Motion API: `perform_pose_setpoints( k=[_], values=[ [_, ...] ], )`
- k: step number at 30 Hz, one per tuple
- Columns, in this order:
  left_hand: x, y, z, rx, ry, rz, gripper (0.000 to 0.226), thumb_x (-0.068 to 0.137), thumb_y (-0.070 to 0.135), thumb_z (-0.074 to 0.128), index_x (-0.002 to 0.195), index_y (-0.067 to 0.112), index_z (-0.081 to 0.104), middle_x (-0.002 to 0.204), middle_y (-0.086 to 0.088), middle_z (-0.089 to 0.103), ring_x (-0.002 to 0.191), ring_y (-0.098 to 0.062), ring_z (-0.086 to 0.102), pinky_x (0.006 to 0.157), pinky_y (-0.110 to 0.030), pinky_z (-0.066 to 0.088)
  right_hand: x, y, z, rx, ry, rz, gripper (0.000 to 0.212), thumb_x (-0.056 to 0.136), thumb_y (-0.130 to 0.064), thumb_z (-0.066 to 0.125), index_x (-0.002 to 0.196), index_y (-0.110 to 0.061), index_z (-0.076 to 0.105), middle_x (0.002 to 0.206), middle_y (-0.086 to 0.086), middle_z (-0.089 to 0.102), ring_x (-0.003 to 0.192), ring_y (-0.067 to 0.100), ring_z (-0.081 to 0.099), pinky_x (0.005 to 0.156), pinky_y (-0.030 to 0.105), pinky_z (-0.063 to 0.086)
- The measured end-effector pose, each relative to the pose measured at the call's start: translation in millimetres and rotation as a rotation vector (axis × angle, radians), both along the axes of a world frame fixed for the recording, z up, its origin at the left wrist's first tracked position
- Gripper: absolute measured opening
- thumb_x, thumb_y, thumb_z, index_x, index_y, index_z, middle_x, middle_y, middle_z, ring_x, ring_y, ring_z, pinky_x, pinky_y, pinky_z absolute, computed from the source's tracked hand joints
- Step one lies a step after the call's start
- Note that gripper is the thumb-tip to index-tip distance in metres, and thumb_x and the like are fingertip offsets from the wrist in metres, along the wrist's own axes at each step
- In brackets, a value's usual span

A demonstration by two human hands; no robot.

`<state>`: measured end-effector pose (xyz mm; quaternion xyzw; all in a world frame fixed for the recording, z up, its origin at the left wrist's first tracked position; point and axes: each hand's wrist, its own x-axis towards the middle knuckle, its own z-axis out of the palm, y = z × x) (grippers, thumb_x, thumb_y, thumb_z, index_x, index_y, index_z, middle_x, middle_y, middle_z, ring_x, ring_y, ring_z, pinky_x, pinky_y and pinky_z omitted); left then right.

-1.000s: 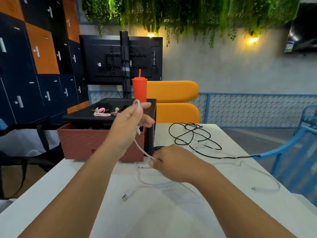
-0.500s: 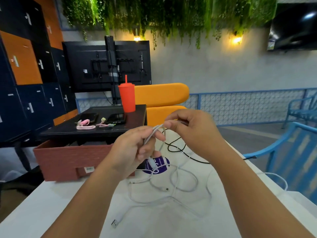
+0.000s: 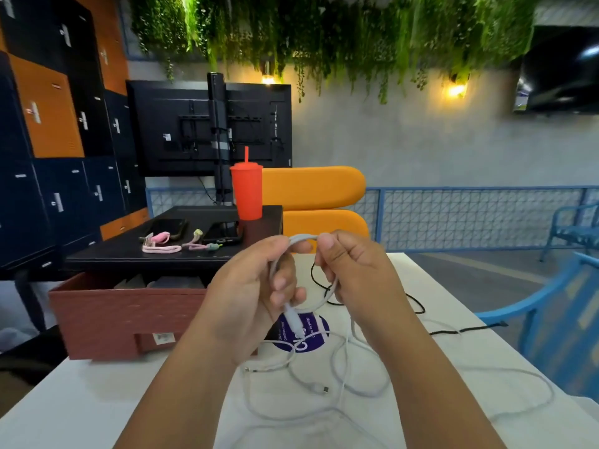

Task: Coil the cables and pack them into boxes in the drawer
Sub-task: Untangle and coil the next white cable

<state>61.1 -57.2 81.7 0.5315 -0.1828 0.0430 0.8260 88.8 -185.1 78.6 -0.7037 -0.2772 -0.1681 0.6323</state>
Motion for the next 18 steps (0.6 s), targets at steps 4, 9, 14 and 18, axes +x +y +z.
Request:
perform_pose_setpoints(
  k=[4,9,14,18],
  values=[
    [7.2,3.5,-8.1,0.021,-0.006,0.104,0.043,0.072,0.025,0.052,0.107,0.002,0.06,0.053,-0.001,0.043,0.043,-0.01,0.04,0.055,-0.022,0.048,6.1,2.4,-7.1,0.042,0.04,-0.015,0.035,0.08,-0.047,0.047,0.054,-0.025,0.054,0.046,-0.011,0.042,0.04,0.001,0.036,0.044,0.011,0.026],
    [11.8,11.5,-21.5,0.115,0.008,0.294,0.022,0.083,0.01,0.054,0.099,0.016,0.067,0.072,-0.002,0.066,0.063,-0.011,0.056,0.067,-0.025,0.049,14.2,10.7,-15.5,0.069,0.07,-0.024,0.036,0.083,-0.054,0.05,0.058,-0.029,0.058,0.049,-0.01,0.042,0.044,0.001,0.034,0.049,0.018,0.026],
    [16.8,17.0,-23.3,0.205,0.038,0.412,0.024,0.088,0.001,0.053,0.087,0.021,0.066,0.073,0.004,0.072,0.064,-0.005,0.061,0.07,-0.027,0.048,19.1,17.4,-22.9,0.106,0.105,-0.061,0.037,0.087,-0.048,0.052,0.061,-0.021,0.057,0.052,-0.008,0.045,0.045,0.001,0.035,0.048,0.017,0.028],
    [19.1,22.9,-26.8,0.322,0.034,0.462,0.017,0.085,0.004,0.061,0.086,0.02,0.067,0.064,0.009,0.068,0.056,0.0,0.059,0.06,-0.023,0.049,18.8,17.4,-22.3,0.129,0.137,-0.063,0.034,0.093,-0.029,0.047,0.066,-0.011,0.056,0.05,-0.005,0.047,0.039,0.004,0.04,0.041,0.014,0.033]
  ],
)
